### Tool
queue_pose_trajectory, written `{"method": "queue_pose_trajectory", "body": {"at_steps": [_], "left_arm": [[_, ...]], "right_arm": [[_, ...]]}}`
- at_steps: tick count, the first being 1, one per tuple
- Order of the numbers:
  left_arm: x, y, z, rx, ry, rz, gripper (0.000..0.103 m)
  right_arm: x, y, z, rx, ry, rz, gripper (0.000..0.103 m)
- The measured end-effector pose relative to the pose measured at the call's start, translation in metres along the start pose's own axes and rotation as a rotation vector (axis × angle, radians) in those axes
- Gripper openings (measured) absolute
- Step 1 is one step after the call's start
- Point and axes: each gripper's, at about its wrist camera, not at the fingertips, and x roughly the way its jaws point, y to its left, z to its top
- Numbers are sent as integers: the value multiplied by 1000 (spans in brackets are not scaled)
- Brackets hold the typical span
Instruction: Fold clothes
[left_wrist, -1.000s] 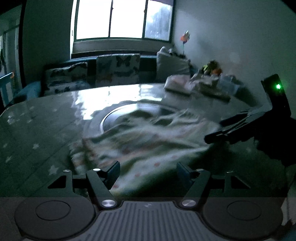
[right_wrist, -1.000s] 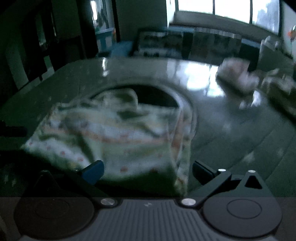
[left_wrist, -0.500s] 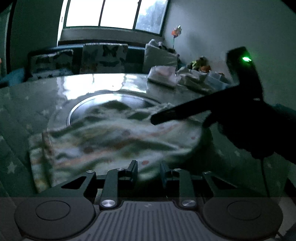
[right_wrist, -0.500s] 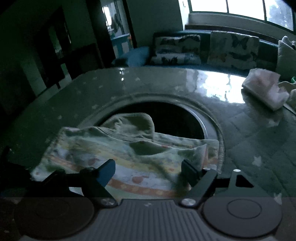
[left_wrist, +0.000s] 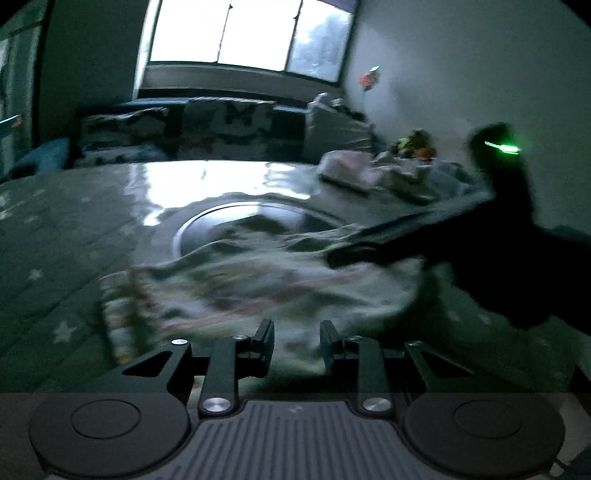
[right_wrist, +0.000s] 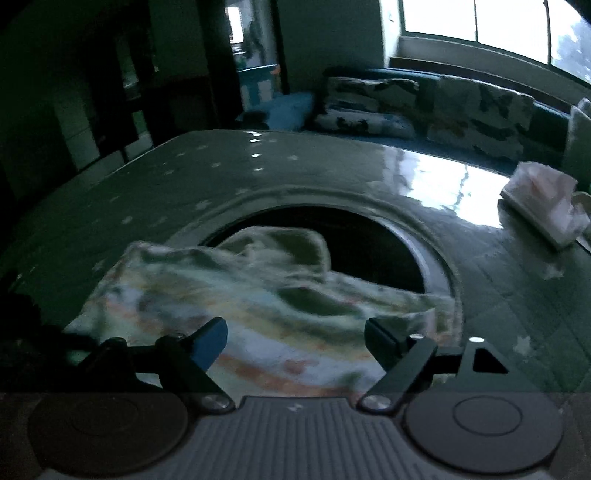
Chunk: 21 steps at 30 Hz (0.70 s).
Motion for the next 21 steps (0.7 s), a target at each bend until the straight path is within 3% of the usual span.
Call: {"method": "queue_pose_trajectory", "body": {"at_steps": [4, 8, 21], "left_arm": [[2, 11, -9, -22, 31, 43, 30], [-4, 16, -14, -37, 23, 59, 31], [-17, 11, -17, -39, 5, 98, 33]], "right_arm": [[-8, 10, -15, -26, 17, 3, 84], [-11, 10, -32, -57, 30, -48, 86], [-39, 14, -49, -39, -42, -81, 87]]}}
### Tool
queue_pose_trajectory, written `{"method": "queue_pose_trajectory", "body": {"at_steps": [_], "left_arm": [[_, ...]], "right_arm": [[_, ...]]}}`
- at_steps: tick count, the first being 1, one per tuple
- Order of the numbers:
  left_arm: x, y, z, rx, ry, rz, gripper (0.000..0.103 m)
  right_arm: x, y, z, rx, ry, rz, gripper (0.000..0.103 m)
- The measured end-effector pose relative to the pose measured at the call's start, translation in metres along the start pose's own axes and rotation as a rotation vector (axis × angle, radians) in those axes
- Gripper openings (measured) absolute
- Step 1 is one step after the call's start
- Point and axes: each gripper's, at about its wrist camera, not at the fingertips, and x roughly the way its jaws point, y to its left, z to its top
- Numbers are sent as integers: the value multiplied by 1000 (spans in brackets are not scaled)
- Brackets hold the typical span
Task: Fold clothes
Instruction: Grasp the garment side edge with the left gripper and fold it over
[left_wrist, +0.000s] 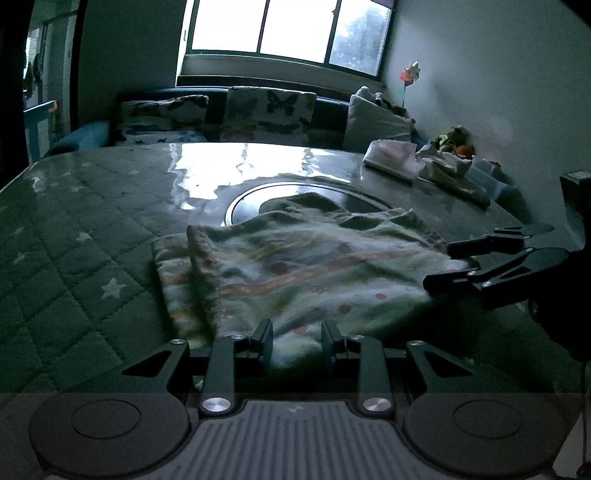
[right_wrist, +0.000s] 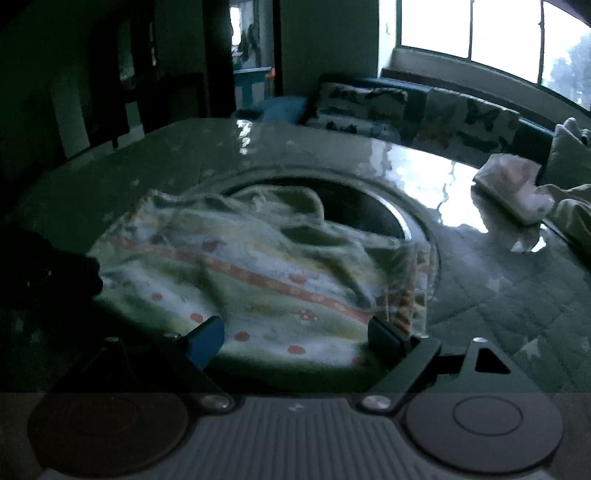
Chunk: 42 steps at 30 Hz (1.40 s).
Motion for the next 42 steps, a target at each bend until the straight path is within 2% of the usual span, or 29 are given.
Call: {"method": "queue_pose_trajectory", "body": {"at_steps": [5, 10, 13, 25, 30, 35, 39, 42], "left_arm": [[-1, -11, 5, 9, -21, -16, 33], [7, -23, 9, 23, -22, -28, 33], [17, -27, 9, 29, -5, -35, 33], [20, -18, 3, 19, 15, -26, 36], [11, -11, 2, 0, 8, 2, 41], [0, -3, 3, -39, -18, 43, 42], [-7, 3, 4, -65, -46, 112, 50], [-6, 14, 5, -108, -44, 157, 55]], "right_arm": [[1, 1, -8, 2, 9, -2, 87], [-9, 4, -7, 3, -31, -16, 87], [-4, 4, -13, 2, -7, -17, 87], [1, 9, -16, -45, 20, -4, 91], [-16, 2, -15, 2, -17, 1, 90], [-28, -18, -13, 97, -59, -53, 90], [-19, -38, -17, 180, -28, -84, 88], [-11, -46, -21, 227, -9, -76, 81]]}}
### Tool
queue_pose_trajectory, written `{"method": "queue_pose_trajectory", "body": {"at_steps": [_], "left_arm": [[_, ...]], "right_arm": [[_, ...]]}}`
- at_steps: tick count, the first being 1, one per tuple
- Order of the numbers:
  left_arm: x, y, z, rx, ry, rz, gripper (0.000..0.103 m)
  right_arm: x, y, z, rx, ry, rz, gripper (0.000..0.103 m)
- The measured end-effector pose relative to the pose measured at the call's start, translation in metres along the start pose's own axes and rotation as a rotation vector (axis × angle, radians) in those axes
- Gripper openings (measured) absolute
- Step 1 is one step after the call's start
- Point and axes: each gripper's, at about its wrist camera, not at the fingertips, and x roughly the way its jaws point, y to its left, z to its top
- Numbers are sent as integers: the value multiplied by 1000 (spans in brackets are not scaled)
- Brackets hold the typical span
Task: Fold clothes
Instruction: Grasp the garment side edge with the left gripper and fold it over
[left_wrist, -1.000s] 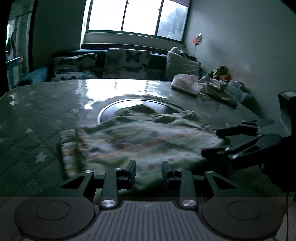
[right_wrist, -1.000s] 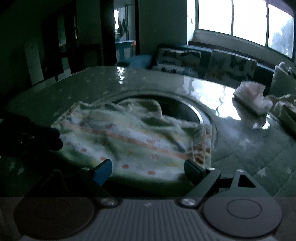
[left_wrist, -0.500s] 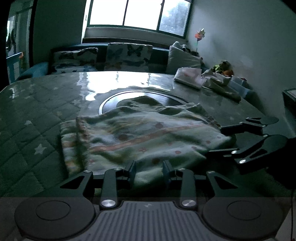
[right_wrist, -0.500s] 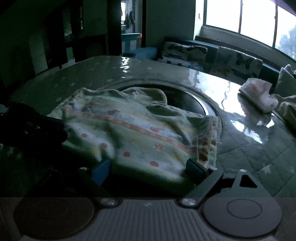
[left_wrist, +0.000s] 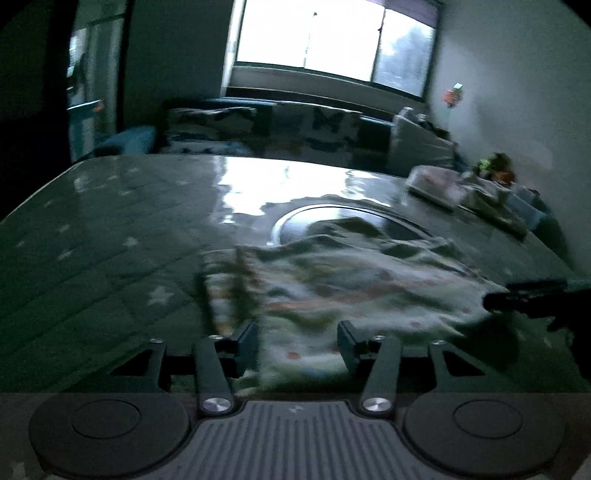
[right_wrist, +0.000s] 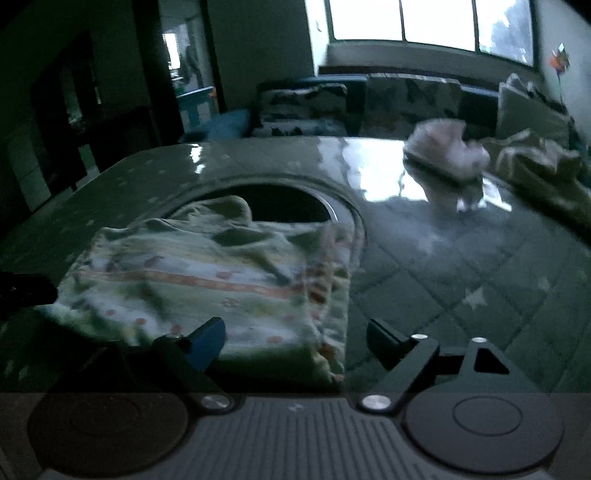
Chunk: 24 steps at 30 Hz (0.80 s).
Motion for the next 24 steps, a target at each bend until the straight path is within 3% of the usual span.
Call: {"method": "queue_pose_trajectory", "body": {"at_steps": [3, 8, 11, 13, 16, 24], "left_arm": [[4, 8, 0, -24, 14, 28, 57], [12, 15, -2, -68, 59, 14, 56], [14, 17, -3, -82, 71, 1, 53], [13, 18, -3, -84, 70, -5, 44], [15, 25, -2, -133, 96, -66, 25], [9, 12, -9, -100, 124, -150, 23]], "right_arm": [[2, -3, -2, 25, -2, 10, 76], [-1, 2, -2, 13, 9, 48, 42], [-3, 2, -2, 23, 11, 42, 29], [-6, 2, -3, 28, 9, 48, 23], [-12, 2, -7, 26, 7, 50, 21], [-43, 1, -25, 9, 18, -6, 20]]}}
